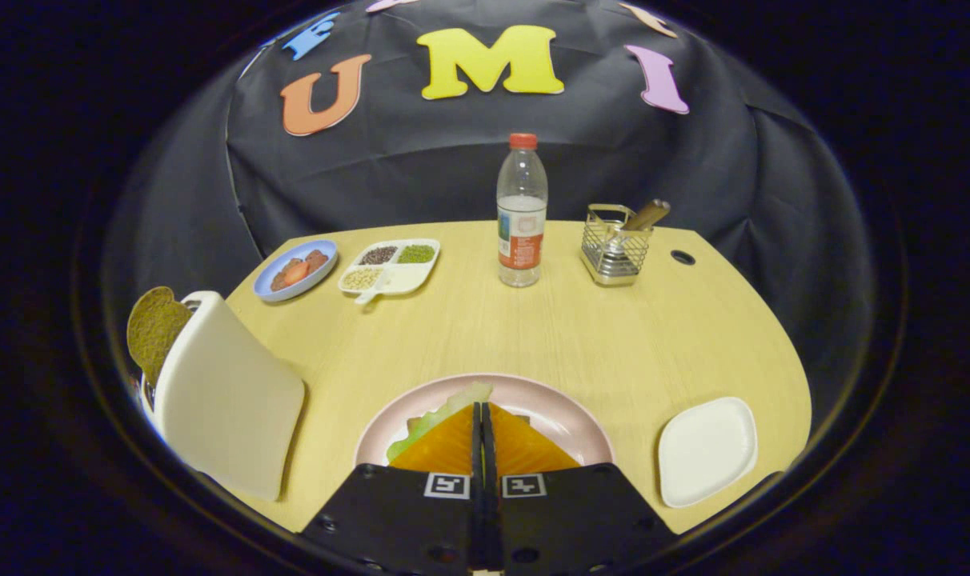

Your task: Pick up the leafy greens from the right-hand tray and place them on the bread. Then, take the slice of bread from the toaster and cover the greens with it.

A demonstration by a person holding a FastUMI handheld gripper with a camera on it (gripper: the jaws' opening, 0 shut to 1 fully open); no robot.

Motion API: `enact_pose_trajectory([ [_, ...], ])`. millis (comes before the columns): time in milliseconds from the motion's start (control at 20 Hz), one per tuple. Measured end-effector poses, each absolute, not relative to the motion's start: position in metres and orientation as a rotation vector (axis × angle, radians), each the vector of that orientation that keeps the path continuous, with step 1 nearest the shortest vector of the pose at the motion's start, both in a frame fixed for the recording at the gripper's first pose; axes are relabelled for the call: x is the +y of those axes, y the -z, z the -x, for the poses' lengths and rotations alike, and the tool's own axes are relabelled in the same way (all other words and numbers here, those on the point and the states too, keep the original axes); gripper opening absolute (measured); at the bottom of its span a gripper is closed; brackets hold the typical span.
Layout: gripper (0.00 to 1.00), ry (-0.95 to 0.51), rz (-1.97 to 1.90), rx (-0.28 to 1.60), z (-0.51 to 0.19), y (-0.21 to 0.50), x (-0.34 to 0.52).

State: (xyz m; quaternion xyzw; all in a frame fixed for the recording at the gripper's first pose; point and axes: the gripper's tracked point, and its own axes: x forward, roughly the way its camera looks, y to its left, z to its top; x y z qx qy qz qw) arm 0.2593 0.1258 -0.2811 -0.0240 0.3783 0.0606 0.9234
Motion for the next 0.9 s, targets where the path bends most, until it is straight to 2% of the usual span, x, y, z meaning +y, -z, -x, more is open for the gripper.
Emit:
enact_pose_trajectory([
  [200,0.05,-0.098,0.037,0.781,-0.267,0.290,0.118],
  [250,0.15,-0.070,0.042,0.782,-0.266,0.287,0.113],
  [300,0.20,-0.027,0.043,0.784,-0.265,0.289,0.104],
  [350,0.32,0.021,0.042,0.794,-0.264,0.289,0.095],
  [400,0.35,0.039,0.018,0.799,-0.260,0.286,0.093],
  [500,0.44,0.021,-0.017,0.807,-0.254,0.278,0.099],
  [600,0.59,0.013,0.007,0.784,-0.248,0.265,0.099],
  [650,0.71,0.006,0.021,0.776,-0.243,0.258,0.100],
  [750,0.87,-0.010,0.029,0.770,-0.232,0.246,0.108],
  [850,0.97,-0.047,0.030,0.762,-0.221,0.231,0.123],
  [900,0.98,-0.059,0.033,0.752,-0.216,0.221,0.130],
])
